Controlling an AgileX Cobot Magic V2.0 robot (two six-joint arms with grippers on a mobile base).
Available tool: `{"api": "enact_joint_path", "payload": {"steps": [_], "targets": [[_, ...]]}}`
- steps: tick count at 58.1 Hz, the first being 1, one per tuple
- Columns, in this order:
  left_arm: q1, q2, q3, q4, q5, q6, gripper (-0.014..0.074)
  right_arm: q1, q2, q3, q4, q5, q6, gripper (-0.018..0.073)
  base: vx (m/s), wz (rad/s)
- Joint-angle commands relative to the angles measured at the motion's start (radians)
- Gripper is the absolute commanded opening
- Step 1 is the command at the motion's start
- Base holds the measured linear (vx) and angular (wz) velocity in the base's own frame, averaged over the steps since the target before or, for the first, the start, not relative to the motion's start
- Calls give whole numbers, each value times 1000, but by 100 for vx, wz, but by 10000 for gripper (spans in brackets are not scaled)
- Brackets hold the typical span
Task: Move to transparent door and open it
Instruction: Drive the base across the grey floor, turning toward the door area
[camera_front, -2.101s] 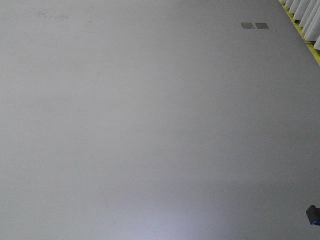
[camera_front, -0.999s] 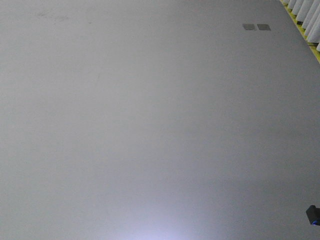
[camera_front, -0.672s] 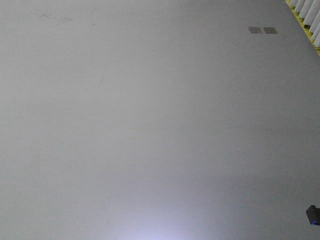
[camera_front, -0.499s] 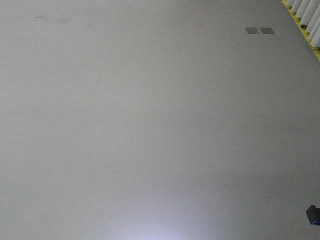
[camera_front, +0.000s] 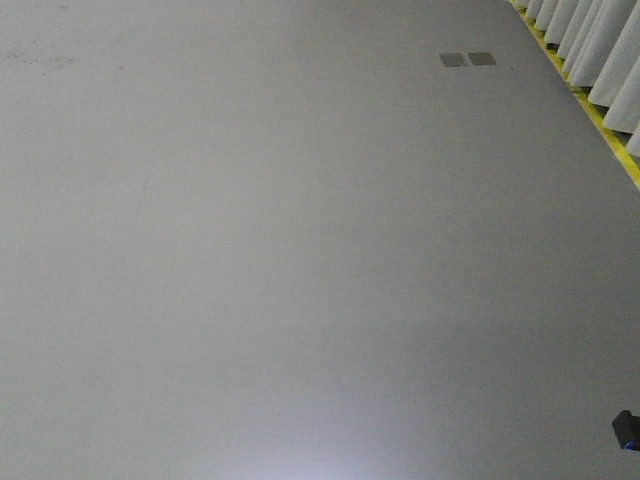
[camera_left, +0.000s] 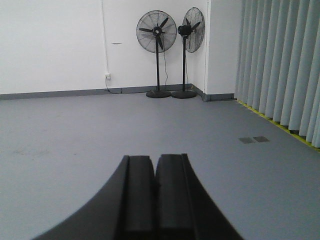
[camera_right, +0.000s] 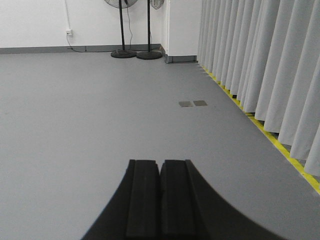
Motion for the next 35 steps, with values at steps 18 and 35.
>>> {"api": "enact_joint_path", "payload": {"steps": [18, 35], "targets": [[-2, -14, 15, -5, -85, -3, -6, -5, -15, 3, -4, -78, -7, -9, 19, -5], [-2, -14, 15, -5, -85, -3, -6, -5, -15, 3, -4, -78, -7, -9, 26, 6]]}}
